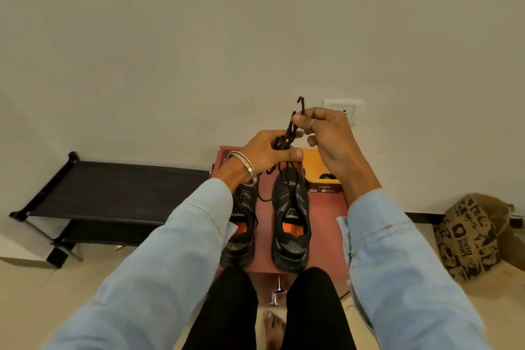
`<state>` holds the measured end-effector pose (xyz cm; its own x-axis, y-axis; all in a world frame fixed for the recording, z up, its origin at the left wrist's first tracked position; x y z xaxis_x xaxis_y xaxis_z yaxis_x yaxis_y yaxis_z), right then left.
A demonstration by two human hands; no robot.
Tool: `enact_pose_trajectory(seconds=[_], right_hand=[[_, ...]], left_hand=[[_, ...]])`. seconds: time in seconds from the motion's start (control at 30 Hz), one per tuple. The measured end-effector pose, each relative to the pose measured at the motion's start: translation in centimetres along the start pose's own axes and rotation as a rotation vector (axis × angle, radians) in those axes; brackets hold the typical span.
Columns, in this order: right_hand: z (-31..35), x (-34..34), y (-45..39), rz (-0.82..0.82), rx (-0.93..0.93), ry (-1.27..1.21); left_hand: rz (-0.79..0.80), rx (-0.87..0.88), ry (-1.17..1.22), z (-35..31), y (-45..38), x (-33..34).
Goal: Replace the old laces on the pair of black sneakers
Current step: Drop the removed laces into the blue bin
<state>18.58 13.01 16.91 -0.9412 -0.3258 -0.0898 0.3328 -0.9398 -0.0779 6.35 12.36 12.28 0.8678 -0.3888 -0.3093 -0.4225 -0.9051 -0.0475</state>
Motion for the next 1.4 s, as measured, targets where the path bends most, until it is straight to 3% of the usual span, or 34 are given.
enact_pose_trajectory(seconds=[0.1, 0.23, 0.33, 0.47, 0.53, 0.63, 0.77, 0.93, 1.1, 1.2, 1.27, 1.4], right_hand=[[0.4, 1.9, 0.4, -0.022, 0.014, -0.105], [-2.9, 6.5, 0.4, 0.021, 0.136, -0.38], [-6.8, 12.9, 0.5, 0.208, 0.301, -0.443], [-11.9, 22.3, 2.0, 0.484, 0.551, -0.402], [-13.6, 26.2, 2.4, 0.524, 0.604, -0.502], [-16.4, 30.0, 2.3, 0.374, 0.647, -0.648], [-21.8, 33.8, 1.4, 0.335, 0.659, -0.41], [-28.8, 37.6, 1.1, 0.456, 0.73, -0.19], [-35.3, 38.4, 1.3, 0.638, 0.867, 0.202], [-37.5, 37.5, 1.6, 0.675, 0.885, 0.349], [-38.1, 36.8, 1.8, 0.637, 0.919, 0.318], [-37.6, 36.1, 2.2, 0.515, 0.963, 0.211]], left_hand=[[-0.033, -0.023, -0.024, -0.3, 2.9, -1.6], [-0.397, 0.061, 0.236, 1.1, 7.8, -6.3], [-0.661, 0.032, 0.604, 3.6, 11.9, -9.1], [-0.893, 0.012, 0.975, 8.6, 16.7, -10.9], [-0.993, -0.003, 1.076, 11.7, 19.0, -11.7], [-1.092, -0.131, 1.039, 16.6, 22.5, -12.9], [-1.183, -0.414, 0.8, 23.5, 26.9, -13.3], [-1.101, -0.691, 0.599, 32.5, 30.4, -12.3], [-0.669, -0.975, 0.361, 37.6, 31.0, -10.3], [-0.52, -1.125, 0.288, 39.8, 31.9, -9.2], [-0.518, -1.15, 0.279, 40.6, 32.4, -9.0], [-0.708, -1.119, 0.423, 40.2, 33.1, -8.5]])
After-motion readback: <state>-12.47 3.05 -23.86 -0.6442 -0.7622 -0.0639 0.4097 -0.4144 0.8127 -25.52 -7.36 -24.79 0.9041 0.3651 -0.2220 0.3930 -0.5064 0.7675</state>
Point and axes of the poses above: each hand's wrist, its own y-axis away from the middle knuckle, its own x-axis out of the palm, z = x × y, the point moved 6 cm from there along -y, towards the middle knuckle, and after that the axes turned 11 degrees about z, right-handed, at the moved point
